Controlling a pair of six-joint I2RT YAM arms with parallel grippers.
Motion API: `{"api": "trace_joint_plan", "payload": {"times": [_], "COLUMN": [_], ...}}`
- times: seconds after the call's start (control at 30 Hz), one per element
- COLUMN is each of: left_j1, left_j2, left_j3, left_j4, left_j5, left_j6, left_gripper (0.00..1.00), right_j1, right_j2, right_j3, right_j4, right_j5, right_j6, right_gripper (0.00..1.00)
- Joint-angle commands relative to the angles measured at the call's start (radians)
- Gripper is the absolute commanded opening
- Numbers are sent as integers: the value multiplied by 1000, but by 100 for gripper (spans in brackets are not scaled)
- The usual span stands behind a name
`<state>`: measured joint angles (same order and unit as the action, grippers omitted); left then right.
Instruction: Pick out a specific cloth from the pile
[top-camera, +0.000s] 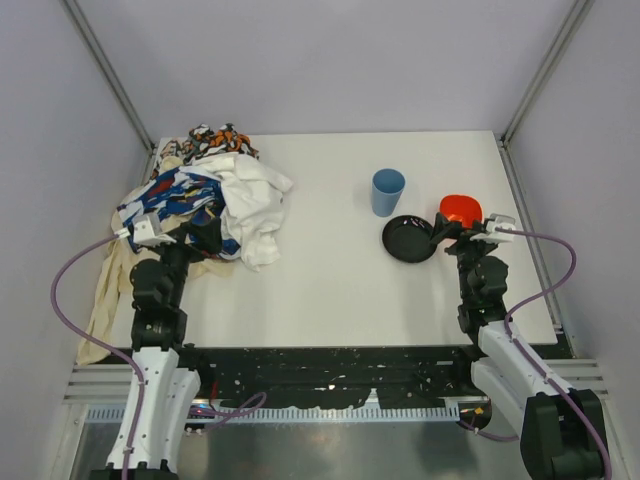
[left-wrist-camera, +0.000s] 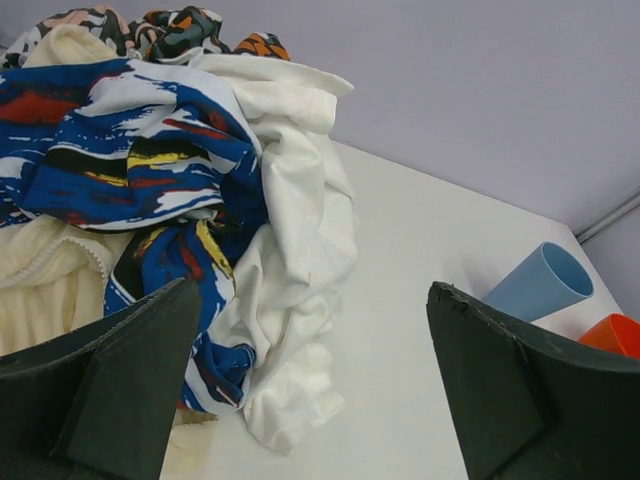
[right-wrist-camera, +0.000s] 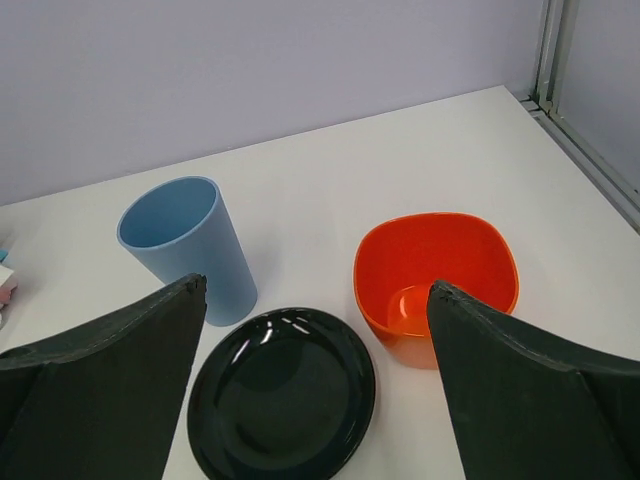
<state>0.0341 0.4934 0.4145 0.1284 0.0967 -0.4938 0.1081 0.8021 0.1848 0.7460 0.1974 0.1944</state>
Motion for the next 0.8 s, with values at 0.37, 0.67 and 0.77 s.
{"api": "trace_joint_plan", "payload": {"times": [0.37, 0.67, 0.77], "left_j1": [-13, -58, -98], "left_j2": [627, 1082, 1165], "left_j3": [424, 625, 667], "left_j4": [-375, -417, -432], "left_j5": [-101, 64, 57], "left_j6": [-52, -115, -118], "left_gripper": [100, 100, 100], "right_j1": [-2, -2, -4], "right_j2": [6, 3, 5], "right_j3": [54, 73, 73], "right_j4": [-39, -77, -80], "right_j5": [-130, -75, -72], "right_j6": [131, 134, 138], "right_gripper": [95, 95, 95]}}
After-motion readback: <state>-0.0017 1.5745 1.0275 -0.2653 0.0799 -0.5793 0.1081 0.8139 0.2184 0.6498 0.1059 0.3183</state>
